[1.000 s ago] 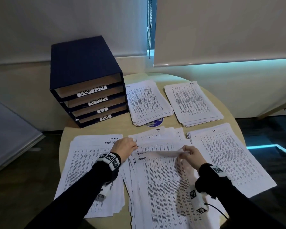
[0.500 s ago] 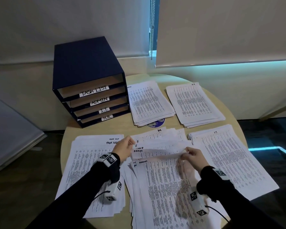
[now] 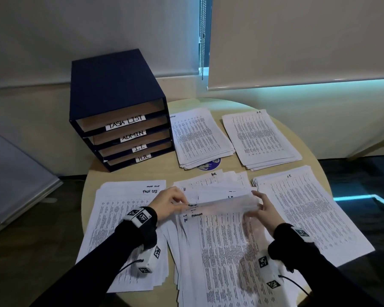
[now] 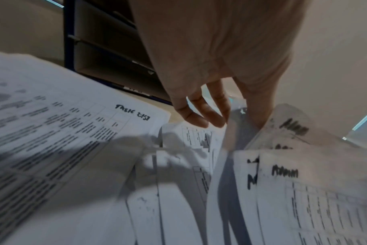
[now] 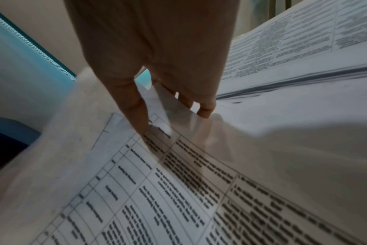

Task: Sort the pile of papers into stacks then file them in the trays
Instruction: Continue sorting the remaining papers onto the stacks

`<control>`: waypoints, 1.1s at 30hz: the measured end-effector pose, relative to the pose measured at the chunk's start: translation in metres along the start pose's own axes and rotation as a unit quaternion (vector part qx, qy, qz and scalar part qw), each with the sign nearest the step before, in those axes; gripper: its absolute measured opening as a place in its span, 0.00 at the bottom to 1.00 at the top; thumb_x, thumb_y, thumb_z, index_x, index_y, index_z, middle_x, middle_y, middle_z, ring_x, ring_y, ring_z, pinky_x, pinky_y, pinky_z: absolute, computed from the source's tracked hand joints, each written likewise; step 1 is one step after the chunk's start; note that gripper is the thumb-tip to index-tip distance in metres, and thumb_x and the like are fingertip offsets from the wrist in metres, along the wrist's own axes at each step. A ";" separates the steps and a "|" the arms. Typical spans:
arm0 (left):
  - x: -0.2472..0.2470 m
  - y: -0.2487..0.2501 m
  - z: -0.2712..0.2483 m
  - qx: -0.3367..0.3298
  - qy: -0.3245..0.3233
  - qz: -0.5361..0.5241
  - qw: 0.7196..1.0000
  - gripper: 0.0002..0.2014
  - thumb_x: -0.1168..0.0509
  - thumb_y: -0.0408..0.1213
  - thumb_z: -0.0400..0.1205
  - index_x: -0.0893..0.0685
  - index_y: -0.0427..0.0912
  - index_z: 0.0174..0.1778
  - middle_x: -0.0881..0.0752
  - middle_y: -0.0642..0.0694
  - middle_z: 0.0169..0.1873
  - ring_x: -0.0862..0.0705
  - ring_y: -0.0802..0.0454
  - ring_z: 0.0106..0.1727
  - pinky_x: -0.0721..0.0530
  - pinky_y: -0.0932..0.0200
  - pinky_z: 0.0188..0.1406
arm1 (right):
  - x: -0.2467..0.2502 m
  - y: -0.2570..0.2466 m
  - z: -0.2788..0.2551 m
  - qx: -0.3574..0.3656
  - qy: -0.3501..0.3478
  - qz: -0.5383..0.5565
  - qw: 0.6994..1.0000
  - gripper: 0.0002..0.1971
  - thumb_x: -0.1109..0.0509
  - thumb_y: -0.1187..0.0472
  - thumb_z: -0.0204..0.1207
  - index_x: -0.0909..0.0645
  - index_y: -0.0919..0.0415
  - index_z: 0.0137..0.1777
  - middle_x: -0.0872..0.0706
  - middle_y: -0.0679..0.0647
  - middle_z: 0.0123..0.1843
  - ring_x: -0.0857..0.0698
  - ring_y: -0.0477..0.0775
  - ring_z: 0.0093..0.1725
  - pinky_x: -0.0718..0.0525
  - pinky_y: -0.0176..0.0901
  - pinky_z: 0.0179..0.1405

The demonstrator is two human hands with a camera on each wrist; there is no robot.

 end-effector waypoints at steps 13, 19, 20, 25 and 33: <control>-0.020 0.009 -0.008 0.128 -0.034 -0.260 0.956 0.42 0.42 0.78 0.70 0.27 0.55 0.74 0.28 0.48 0.77 0.27 0.47 0.75 0.32 0.38 0.76 | 0.009 0.000 -0.001 -0.039 0.039 0.129 0.990 0.13 0.20 0.67 0.63 0.16 0.74 0.45 0.11 0.68 0.44 0.14 0.70 0.47 0.16 0.63 0.54; -0.012 0.070 -0.008 -0.020 0.121 -0.250 0.960 0.16 0.40 0.36 0.87 0.27 0.50 0.71 0.17 0.49 0.64 0.18 0.54 0.62 0.20 0.57 0.62 | 0.014 -0.083 -0.014 0.043 0.060 0.267 0.961 0.18 0.23 0.70 0.64 0.18 0.74 0.54 0.13 0.65 0.47 0.16 0.60 0.45 0.17 0.48 0.43; -0.003 0.082 -0.009 -0.052 0.174 -0.236 0.955 0.16 0.42 0.37 0.87 0.29 0.53 0.70 0.17 0.51 0.61 0.17 0.59 0.60 0.19 0.60 0.61 | 0.014 -0.106 -0.020 0.075 0.041 0.295 0.952 0.19 0.25 0.71 0.67 0.19 0.75 0.58 0.13 0.65 0.50 0.14 0.61 0.47 0.15 0.46 0.43; 0.021 0.147 -0.032 -0.241 0.319 -0.171 0.901 0.09 0.48 0.36 0.89 0.33 0.41 0.64 0.23 0.60 0.42 0.22 0.68 0.39 0.20 0.66 0.42 | 0.009 -0.196 -0.066 0.247 0.000 0.305 0.920 0.21 0.26 0.67 0.66 0.22 0.71 0.60 0.15 0.62 0.50 0.15 0.55 0.47 0.16 0.46 0.46; -0.010 0.095 -0.025 -0.178 0.324 -0.224 0.902 0.19 0.44 0.34 0.87 0.36 0.61 0.68 0.25 0.67 0.59 0.19 0.60 0.63 0.20 0.63 0.58 | -0.015 -0.153 -0.055 0.211 0.038 0.215 0.953 0.20 0.21 0.66 0.63 0.22 0.53 0.53 0.15 0.55 0.54 0.16 0.53 0.55 0.17 0.41 0.49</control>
Point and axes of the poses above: each hand's wrist, its own z-axis towards the middle knuckle, its own x-axis out of the back of the hand, y = z × x, the point moved 3 cm from there along z, towards the middle knuckle
